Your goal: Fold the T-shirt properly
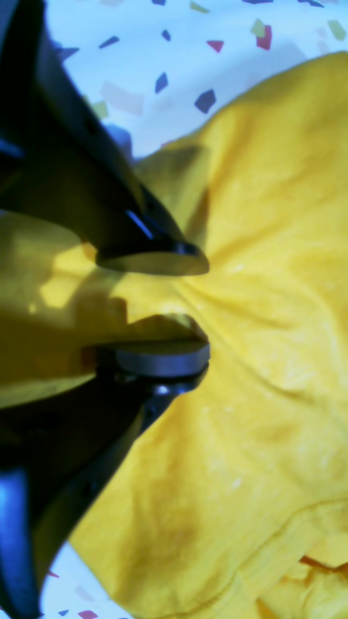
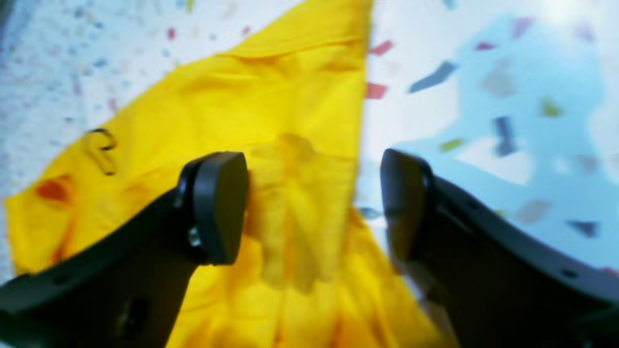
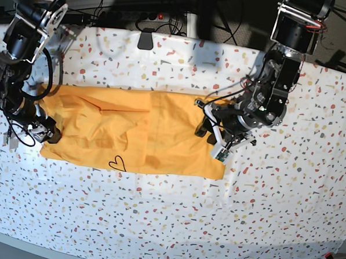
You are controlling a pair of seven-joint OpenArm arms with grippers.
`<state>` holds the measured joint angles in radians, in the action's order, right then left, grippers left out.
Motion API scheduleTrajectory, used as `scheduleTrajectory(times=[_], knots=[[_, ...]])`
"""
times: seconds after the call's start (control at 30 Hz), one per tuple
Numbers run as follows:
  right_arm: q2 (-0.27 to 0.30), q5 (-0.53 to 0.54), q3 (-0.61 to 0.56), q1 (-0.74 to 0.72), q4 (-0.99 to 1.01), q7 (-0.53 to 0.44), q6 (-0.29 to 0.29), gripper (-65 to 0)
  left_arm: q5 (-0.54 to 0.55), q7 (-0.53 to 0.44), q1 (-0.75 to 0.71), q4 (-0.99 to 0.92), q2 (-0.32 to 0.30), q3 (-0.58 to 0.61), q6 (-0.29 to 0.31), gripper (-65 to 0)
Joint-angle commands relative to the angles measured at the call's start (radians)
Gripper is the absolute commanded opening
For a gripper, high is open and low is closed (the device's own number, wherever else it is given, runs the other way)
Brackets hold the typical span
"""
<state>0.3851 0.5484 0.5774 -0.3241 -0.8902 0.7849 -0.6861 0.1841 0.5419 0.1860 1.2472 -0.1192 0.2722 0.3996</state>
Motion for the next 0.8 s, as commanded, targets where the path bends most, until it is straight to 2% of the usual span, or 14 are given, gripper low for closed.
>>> scheduleTrajectory(times=[0.0,0.07,0.17,0.3,0.33,0.4,0.5,0.53,0.63,0.77], knots=[[-0.003,0.024,-0.002,-0.01,-0.004,0.071,-0.012,-22.2,-0.008,0.019,0.014,0.009,-0.004,-0.003,-0.003,-43.1],[-0.009,0.087,-0.002,-0.01,-0.004,0.131,-0.012,-22.2,-0.008,0.018,0.014,0.009,-0.003,-0.003,-0.003,-43.1],[-0.008,0.15,-0.002,-0.011,-0.004,0.168,-0.012,-22.2,-0.008,0.018,0.014,0.009,-0.003,-0.003,-0.003,-43.1],[-0.008,0.167,-0.002,-0.011,-0.004,0.182,-0.012,-22.2,-0.008,0.018,0.014,0.009,-0.003,-0.003,-0.003,-43.1],[-0.008,0.167,-0.002,-0.011,-0.004,0.182,-0.012,-23.9,-0.008,0.018,0.014,0.009,-0.003,-0.003,-0.003,-43.1],[-0.008,0.167,-0.002,-0.011,-0.004,0.181,-0.012,-36.3,-0.007,0.018,0.014,0.009,-0.003,-0.003,-0.003,-43.1],[-0.008,0.167,-0.002,-0.011,-0.004,0.172,-0.012,-62.3,-0.007,0.019,0.013,0.009,-0.003,-0.003,-0.003,-43.1],[-0.008,0.167,-0.002,-0.011,-0.005,0.164,-0.012,-65.0,-0.007,0.019,0.013,0.009,-0.003,-0.003,-0.003,-43.1],[-0.008,0.177,-0.002,-0.021,-0.005,0.159,-0.012,-65.0,-0.007,0.019,0.014,0.009,-0.003,-0.003,-0.003,-43.1],[-0.026,0.292,-0.003,-0.069,-0.007,0.261,-0.012,-65.0,-0.007,0.02,0.014,0.009,-0.003,-0.003,-0.004,-43.1]])
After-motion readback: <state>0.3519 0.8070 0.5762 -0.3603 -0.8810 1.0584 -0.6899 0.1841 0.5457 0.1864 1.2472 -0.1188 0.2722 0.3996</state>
